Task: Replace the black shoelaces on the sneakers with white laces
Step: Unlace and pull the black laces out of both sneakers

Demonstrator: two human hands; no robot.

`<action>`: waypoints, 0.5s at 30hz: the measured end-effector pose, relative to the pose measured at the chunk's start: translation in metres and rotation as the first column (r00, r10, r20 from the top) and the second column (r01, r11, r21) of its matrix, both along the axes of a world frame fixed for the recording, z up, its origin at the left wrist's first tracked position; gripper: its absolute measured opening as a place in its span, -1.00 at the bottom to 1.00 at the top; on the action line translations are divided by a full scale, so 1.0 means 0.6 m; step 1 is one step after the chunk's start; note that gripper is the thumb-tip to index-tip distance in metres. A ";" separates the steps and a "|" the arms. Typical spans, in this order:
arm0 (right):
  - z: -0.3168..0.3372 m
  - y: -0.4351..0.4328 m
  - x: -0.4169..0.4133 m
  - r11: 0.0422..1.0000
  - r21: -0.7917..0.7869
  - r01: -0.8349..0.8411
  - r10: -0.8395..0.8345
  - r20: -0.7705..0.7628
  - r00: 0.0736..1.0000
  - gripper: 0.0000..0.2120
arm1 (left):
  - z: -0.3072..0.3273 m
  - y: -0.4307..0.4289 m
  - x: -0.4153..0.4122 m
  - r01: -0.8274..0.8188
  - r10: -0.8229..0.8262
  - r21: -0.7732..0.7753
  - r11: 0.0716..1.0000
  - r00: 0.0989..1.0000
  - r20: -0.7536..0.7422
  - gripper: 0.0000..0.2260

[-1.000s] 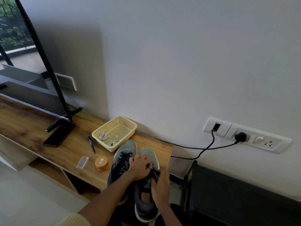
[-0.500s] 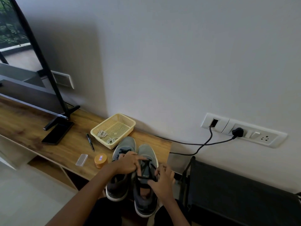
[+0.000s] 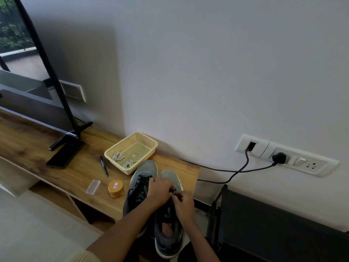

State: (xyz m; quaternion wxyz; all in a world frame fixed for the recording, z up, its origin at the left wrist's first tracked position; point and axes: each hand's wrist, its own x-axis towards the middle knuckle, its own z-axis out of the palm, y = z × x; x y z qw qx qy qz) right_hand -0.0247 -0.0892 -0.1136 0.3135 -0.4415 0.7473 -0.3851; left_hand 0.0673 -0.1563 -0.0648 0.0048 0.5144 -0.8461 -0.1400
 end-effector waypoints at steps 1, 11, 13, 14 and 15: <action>-0.003 -0.002 0.000 1.000 0.004 -0.021 0.021 -0.024 0.999 -0.87 | -0.003 -0.001 -0.004 -0.012 0.012 -0.020 1.000 1.000 0.015 -0.80; -0.022 0.010 0.007 0.995 -0.062 0.081 -0.092 -0.186 0.978 -0.73 | -0.026 -0.004 -0.005 -0.056 0.056 0.030 0.998 0.998 -0.004 -0.73; -0.023 0.012 0.012 0.987 -0.070 0.142 -0.153 -0.195 0.969 -0.73 | -0.024 -0.005 -0.004 -0.081 0.081 0.036 0.996 0.997 -0.003 -0.73; -0.023 0.013 0.014 0.982 -0.075 0.172 -0.183 -0.191 0.964 -0.73 | -0.025 -0.008 -0.003 -0.108 0.108 0.035 0.994 0.994 -0.010 -0.75; -0.023 0.013 0.015 0.977 -0.086 0.194 -0.207 -0.191 0.959 -0.73 | -0.025 -0.012 0.001 -0.136 0.137 0.027 0.990 0.990 -0.016 -0.76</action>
